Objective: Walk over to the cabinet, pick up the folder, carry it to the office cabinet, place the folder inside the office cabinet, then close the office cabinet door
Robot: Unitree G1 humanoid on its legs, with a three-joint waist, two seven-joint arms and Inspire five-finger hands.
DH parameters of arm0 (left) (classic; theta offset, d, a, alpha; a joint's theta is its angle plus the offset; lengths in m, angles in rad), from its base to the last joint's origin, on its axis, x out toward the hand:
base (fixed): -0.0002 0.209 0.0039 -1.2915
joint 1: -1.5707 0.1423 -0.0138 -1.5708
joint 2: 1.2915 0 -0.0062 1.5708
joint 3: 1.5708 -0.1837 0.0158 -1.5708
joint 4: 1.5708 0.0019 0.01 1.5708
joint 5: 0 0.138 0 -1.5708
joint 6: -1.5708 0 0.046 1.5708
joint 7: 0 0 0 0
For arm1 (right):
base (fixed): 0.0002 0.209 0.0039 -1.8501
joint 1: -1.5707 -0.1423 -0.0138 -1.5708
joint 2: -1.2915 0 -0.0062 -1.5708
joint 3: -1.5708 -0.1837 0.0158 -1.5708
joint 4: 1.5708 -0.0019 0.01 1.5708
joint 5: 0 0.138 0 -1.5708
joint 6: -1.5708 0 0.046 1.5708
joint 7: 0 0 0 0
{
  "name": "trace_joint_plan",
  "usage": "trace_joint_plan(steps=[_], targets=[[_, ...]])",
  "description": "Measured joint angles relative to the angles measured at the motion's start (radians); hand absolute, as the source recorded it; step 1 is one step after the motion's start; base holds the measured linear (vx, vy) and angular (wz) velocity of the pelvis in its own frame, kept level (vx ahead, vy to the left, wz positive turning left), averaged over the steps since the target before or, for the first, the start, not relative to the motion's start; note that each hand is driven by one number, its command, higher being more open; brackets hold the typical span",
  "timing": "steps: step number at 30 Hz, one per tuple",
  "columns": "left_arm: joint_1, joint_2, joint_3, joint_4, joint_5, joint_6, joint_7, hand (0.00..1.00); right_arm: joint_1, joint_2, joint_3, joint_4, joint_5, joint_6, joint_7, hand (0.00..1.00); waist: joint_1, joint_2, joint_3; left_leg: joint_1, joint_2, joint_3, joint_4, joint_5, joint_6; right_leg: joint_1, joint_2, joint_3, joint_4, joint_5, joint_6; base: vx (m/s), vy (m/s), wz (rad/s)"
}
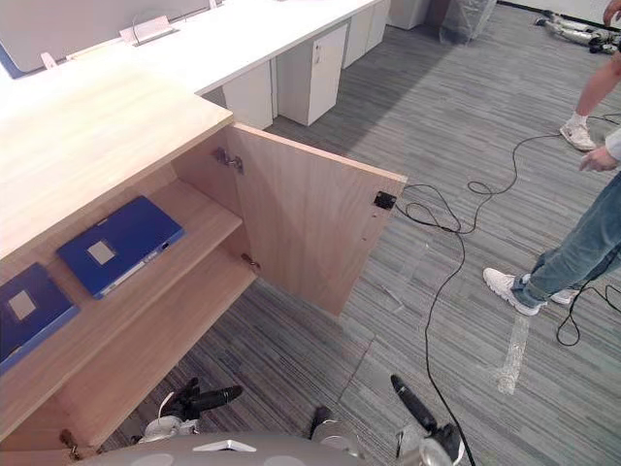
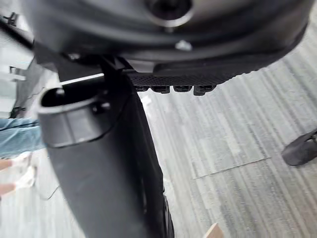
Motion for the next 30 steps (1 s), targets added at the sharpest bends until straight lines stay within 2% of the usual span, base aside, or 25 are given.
trace_joint_plan(steps=[6,13,15,17,19,21,22,23,24,27,30], targets=[[0.009,0.035,-0.041,0.000,0.002,0.001,-0.001,1.00,-0.103,-0.084,0.064,-0.099,0.000,-0.016,0.019,1.00,0.006,0.003,-0.001,-0.003,-0.009,-0.090,0.003,0.000,0.000,0.030,-0.014,-0.021,-0.018,0.001,0.001,0.05,0.091,0.17],[0.037,0.075,-0.026,-0.008,0.004,0.002,-0.001,1.00,-0.262,-0.205,0.197,-0.138,0.003,-0.053,0.032,1.00,0.031,0.010,-0.009,-0.006,-0.027,-0.157,0.006,0.000,0.000,0.080,-0.028,-0.031,-0.087,0.025,0.029,0.01,0.082,0.18],[0.046,0.082,0.004,-0.007,0.012,0.008,0.000,1.00,-0.274,-0.204,0.246,-0.187,0.012,-0.056,0.038,1.00,0.032,0.010,-0.009,-0.010,-0.029,-0.171,0.005,0.000,-0.001,0.089,-0.026,-0.034,-0.109,0.035,0.031,0.01,0.034,0.08],[0.048,0.086,0.053,0.011,0.028,0.028,0.004,1.00,-0.281,-0.203,0.312,-0.251,0.085,-0.074,0.048,1.00,0.034,0.008,-0.011,-0.019,-0.033,-0.181,0.006,0.000,-0.001,0.092,-0.027,-0.036,-0.132,0.047,0.034,0.02,0.039,0.10],[0.048,0.086,0.074,0.017,0.050,0.039,0.007,1.00,-0.287,-0.196,0.319,-0.256,0.099,-0.080,0.032,1.00,0.034,0.004,-0.012,-0.020,-0.034,-0.187,0.017,-0.002,-0.004,0.100,-0.030,-0.035,-0.140,0.052,0.035,0.03,0.052,0.07],[0.065,0.089,0.118,0.030,0.049,0.044,0.012,1.00,-0.283,-0.179,0.319,-0.256,0.151,-0.084,0.023,1.00,0.032,-0.024,-0.018,-0.063,-0.037,-0.204,0.138,-0.017,-0.022,0.113,-0.066,-0.027,-0.136,0.056,0.036,0.04,0.101,0.05],[0.070,0.092,0.145,0.032,0.051,0.042,0.016,1.00,-0.282,-0.177,0.320,-0.255,0.181,-0.090,0.015,1.00,0.031,-0.037,-0.016,-0.075,-0.038,-0.208,0.092,-0.056,-0.022,0.123,-0.080,-0.023,-0.137,0.062,0.037,0.00,0.087,0.05],[0.072,0.089,0.152,0.031,0.051,0.042,0.020,1.00,-0.281,-0.186,0.320,-0.256,0.199,-0.095,0.009,1.00,0.028,-0.017,-0.025,-0.077,-0.030,-0.217,0.024,-0.003,-0.009,0.125,-0.072,-0.026,-0.138,0.063,0.039,0.00,0.112,-0.11],[0.079,0.089,0.163,0.030,0.052,0.042,0.024,1.00,-0.277,-0.192,0.321,-0.255,0.221,-0.104,0.001,1.00,0.034,-0.004,-0.036,-0.073,-0.021,-0.219,-0.006,0.018,-0.010,0.125,-0.058,-0.020,-0.148,0.065,0.048,0.00,0.078,-0.05],[0.085,0.119,0.173,0.031,0.089,0.042,0.031,1.00,-0.260,-0.181,0.336,-0.256,0.262,-0.125,0.001,1.00,0.026,-0.025,-0.048,-0.072,-0.035,-0.223,-0.012,0.019,-0.010,0.126,-0.069,-0.022,-0.151,0.078,0.059,0.01,0.075,-0.03],[0.081,0.126,0.201,0.030,0.091,0.042,0.031,1.00,-0.223,-0.188,0.377,-0.287,0.285,-0.145,0.009,1.00,0.025,-0.027,-0.049,-0.072,-0.033,-0.223,-0.011,0.020,-0.008,0.127,-0.065,-0.023,-0.156,0.078,0.059,-0.02,-0.019,-0.02]])
